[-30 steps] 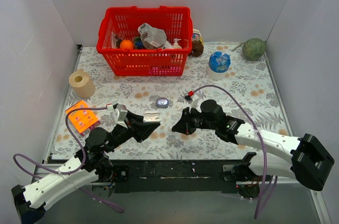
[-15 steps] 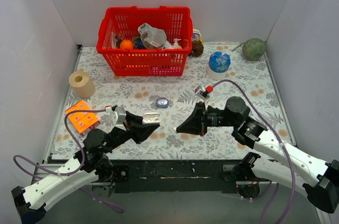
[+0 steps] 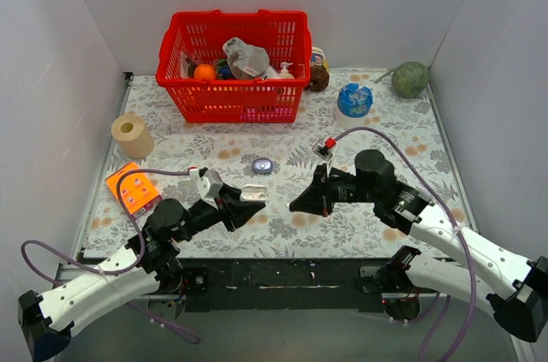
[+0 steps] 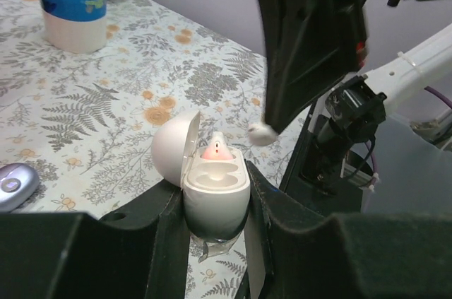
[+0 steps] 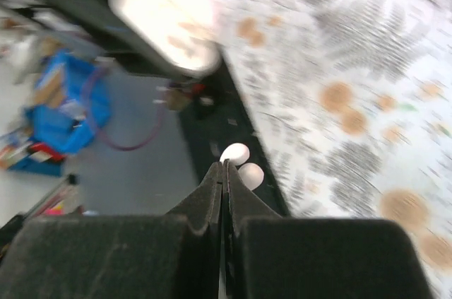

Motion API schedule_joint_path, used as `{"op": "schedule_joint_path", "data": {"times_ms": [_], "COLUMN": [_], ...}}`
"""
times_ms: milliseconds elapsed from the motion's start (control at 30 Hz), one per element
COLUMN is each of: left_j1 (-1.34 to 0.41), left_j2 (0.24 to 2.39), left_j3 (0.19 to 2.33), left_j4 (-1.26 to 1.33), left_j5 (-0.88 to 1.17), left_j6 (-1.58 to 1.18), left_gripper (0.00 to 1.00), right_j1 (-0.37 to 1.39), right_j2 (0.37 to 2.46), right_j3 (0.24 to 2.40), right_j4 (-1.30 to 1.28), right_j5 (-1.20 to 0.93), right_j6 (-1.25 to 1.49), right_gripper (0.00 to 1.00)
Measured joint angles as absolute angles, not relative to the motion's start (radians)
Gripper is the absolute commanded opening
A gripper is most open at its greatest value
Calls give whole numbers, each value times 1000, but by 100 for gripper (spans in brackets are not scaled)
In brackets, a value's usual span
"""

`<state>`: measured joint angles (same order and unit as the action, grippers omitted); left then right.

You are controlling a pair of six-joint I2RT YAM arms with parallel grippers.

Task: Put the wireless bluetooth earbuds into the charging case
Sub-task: Place the earbud at the center of the board.

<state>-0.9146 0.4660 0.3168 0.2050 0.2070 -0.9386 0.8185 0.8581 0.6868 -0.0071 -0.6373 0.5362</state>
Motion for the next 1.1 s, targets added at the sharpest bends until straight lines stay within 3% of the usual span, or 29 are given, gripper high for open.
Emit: {"op": "schedule_joint_path", "data": {"times_ms": [367, 800, 1000, 1100], "left_j1": [-915, -915, -915, -915], "left_j2": [389, 383, 383, 385], "left_j3": [324, 324, 324, 324], "left_j4": [161, 134, 134, 134], "left_j5": [90, 74, 75, 75], "left_j6": [-951, -958, -958, -958], "left_gripper": [0, 0, 0, 0], "right_j1": [806, 806, 806, 806], "right_j2": [1206, 1415, 1419, 1417], "right_j3": [676, 730, 730, 730], "right_j4": [-212, -214, -210, -210], "right_j5": [-89, 86, 100, 103], "right_j6": [411, 408, 410, 411], "right_gripper": [1, 2, 29, 34]}}
